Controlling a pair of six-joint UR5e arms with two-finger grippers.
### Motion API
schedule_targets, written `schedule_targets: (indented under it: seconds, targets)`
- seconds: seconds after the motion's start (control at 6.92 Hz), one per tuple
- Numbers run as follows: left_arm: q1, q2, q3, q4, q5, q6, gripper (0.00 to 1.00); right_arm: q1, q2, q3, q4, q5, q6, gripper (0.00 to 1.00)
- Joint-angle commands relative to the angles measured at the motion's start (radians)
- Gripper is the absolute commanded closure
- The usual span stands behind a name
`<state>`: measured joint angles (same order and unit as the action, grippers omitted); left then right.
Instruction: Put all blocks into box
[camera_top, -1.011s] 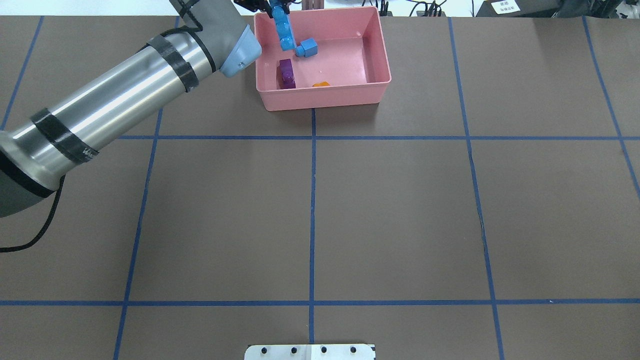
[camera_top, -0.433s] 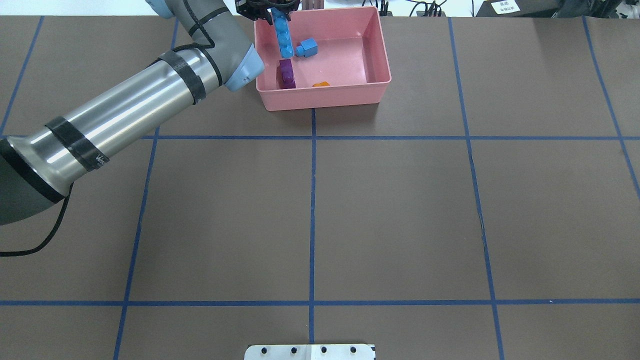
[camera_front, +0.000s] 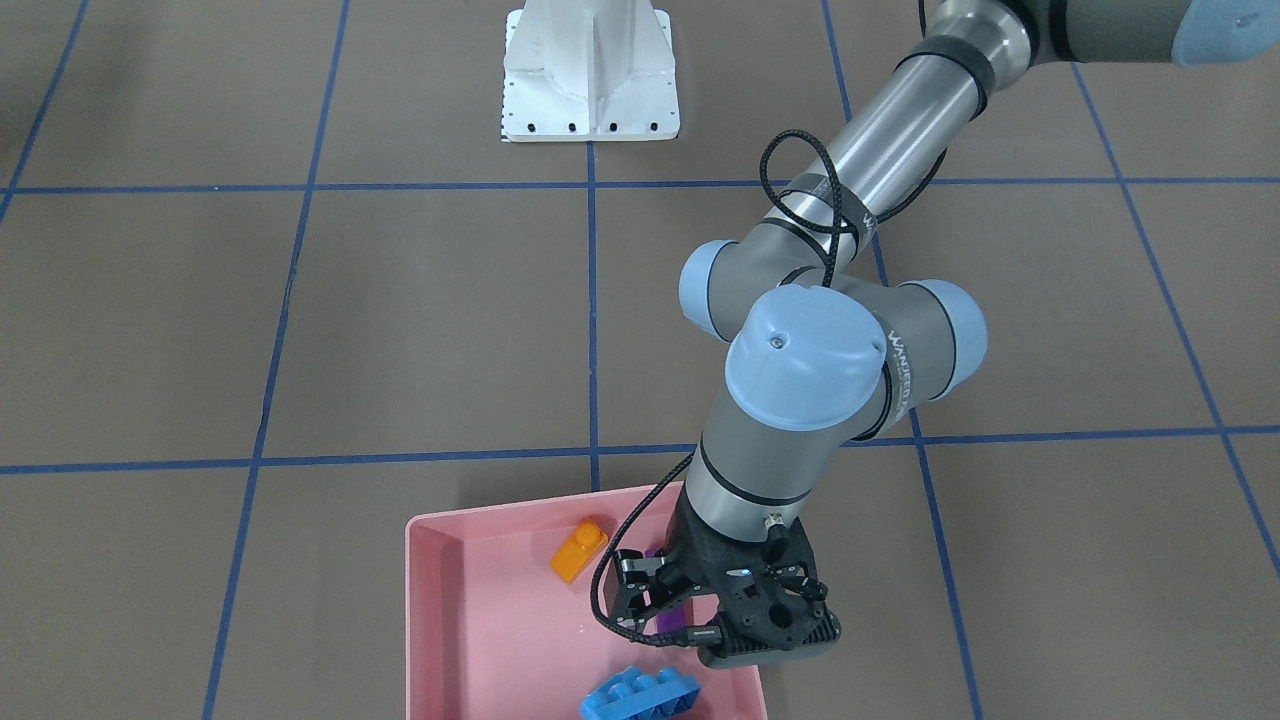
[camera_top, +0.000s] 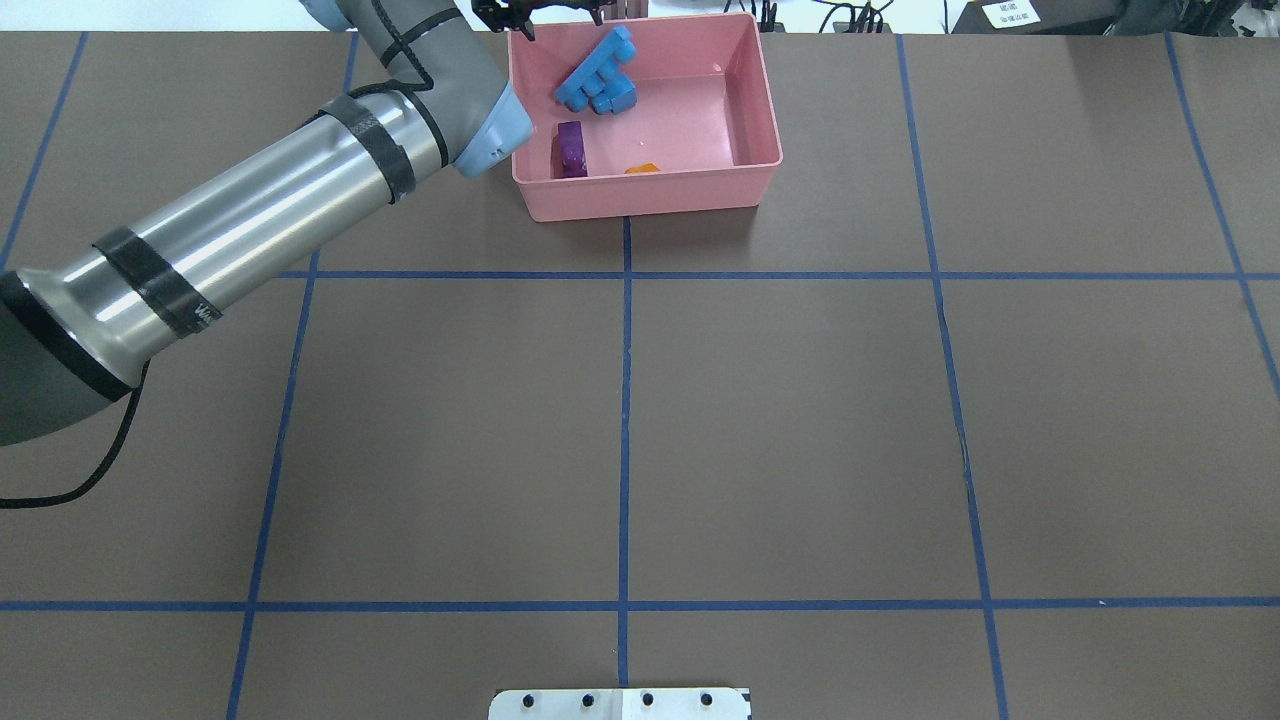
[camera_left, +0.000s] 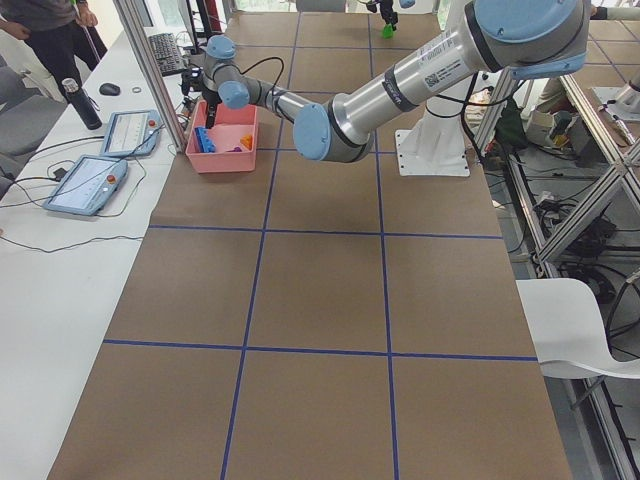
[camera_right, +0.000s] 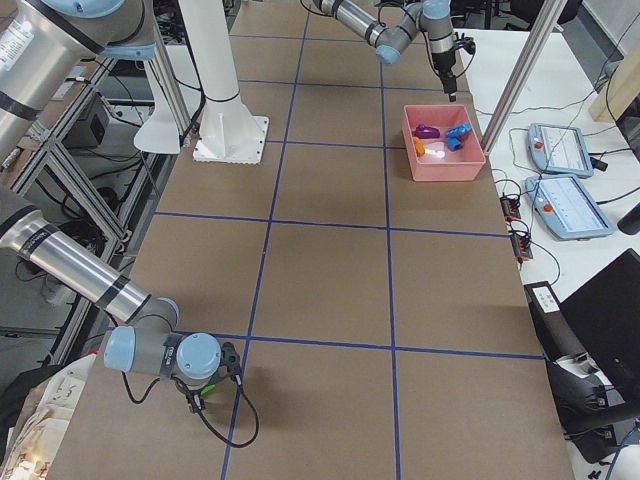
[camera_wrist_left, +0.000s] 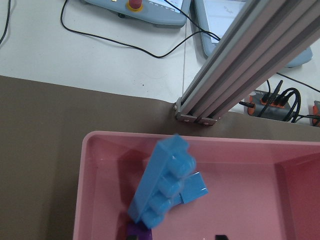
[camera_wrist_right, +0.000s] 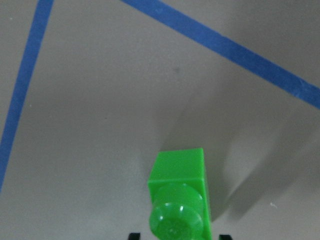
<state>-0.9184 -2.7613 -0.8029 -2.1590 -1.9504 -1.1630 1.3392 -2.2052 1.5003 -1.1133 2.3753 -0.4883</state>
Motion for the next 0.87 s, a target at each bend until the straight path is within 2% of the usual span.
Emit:
schedule_targets:
  seconds: [0.0,0.14,0.29,0.43,0.58,0.72]
  targets:
    - [-0.060,0.002,-0.076,0.095,-0.120,0.009,0.00,0.000,0.001,0.004,0.003,0.030,0.004,1.00]
    - [-0.085,0.006,-0.152,0.188,-0.186,0.015,0.00,0.002,0.002,0.039,0.003,0.074,0.017,1.00]
    - [-0.118,0.084,-0.267,0.259,-0.233,0.057,0.00,0.029,0.002,0.140,0.003,0.100,0.124,1.00]
    - [-0.125,0.198,-0.407,0.316,-0.240,0.137,0.00,0.032,0.040,0.255,-0.012,0.111,0.292,1.00]
    - [-0.131,0.315,-0.535,0.377,-0.240,0.229,0.00,0.032,0.159,0.280,-0.013,0.174,0.495,1.00]
    - [-0.138,0.450,-0.652,0.402,-0.239,0.328,0.00,0.028,0.332,0.264,-0.016,0.189,0.693,1.00]
